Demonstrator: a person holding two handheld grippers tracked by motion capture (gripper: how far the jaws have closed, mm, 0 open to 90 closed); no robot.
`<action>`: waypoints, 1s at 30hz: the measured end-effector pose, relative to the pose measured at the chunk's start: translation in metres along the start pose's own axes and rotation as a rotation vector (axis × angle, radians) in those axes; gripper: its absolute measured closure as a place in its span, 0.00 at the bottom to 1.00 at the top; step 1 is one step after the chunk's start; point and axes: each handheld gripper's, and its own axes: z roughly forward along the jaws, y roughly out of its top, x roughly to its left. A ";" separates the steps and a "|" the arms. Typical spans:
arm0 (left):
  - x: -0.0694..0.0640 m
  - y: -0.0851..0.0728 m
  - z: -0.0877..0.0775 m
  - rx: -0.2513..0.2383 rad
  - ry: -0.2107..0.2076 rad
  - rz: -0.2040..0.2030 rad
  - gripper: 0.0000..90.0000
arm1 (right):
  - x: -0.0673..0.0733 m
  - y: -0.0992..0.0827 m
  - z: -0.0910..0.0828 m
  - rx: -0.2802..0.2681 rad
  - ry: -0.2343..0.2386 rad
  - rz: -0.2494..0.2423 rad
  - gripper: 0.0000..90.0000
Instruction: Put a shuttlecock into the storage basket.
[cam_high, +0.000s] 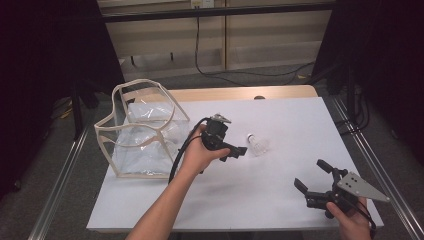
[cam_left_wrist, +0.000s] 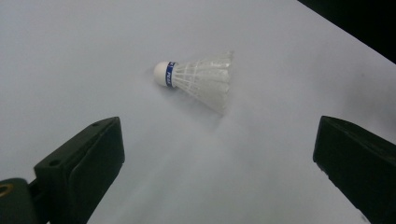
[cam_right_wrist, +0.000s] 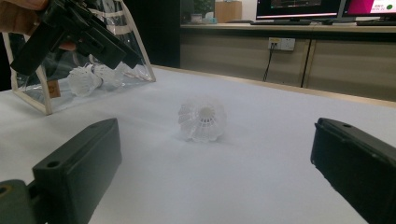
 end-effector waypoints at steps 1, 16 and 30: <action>0.000 0.000 0.001 0.001 0.001 0.000 0.02 | 0.000 0.000 0.000 -0.001 0.000 -0.001 0.02; -0.001 -0.003 0.013 0.000 0.025 0.005 0.04 | 0.000 0.000 0.000 -0.001 0.000 0.001 0.02; 0.003 -0.008 0.023 -0.015 0.062 -0.014 0.08 | 0.000 0.000 0.000 0.000 -0.002 -0.002 0.02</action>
